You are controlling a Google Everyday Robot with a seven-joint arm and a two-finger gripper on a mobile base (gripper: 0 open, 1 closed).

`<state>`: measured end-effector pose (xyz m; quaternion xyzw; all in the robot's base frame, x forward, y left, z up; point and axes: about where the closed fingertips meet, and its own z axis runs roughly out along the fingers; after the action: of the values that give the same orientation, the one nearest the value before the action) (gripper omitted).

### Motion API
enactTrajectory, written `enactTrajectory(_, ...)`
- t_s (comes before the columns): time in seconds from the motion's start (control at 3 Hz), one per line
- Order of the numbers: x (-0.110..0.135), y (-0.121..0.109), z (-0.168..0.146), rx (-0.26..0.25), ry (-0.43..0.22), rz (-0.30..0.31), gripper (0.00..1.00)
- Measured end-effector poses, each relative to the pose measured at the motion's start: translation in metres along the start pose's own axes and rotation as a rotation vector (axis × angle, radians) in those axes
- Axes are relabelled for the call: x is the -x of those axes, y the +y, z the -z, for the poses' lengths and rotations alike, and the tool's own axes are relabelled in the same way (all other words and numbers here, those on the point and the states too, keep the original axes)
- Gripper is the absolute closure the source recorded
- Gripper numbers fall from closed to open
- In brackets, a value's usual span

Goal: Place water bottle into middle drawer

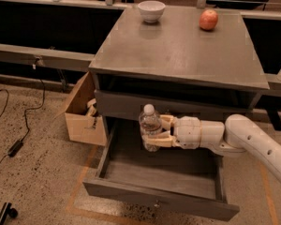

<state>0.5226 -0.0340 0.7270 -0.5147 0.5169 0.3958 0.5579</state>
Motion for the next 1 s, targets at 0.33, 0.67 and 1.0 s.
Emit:
enactTrajectory(0.33, -0.055, 0.0, 0.009, 0.095, 0.031, 0.073, 1.0)
enactTrajectory(0.67, -0.111, 0.006, 0.017, 0.128, 0.032, 0.083, 1.0)
enactTrajectory(1.0, -0.143, 0.017, 0.019, 0.101, 0.068, 0.103, 1.0)
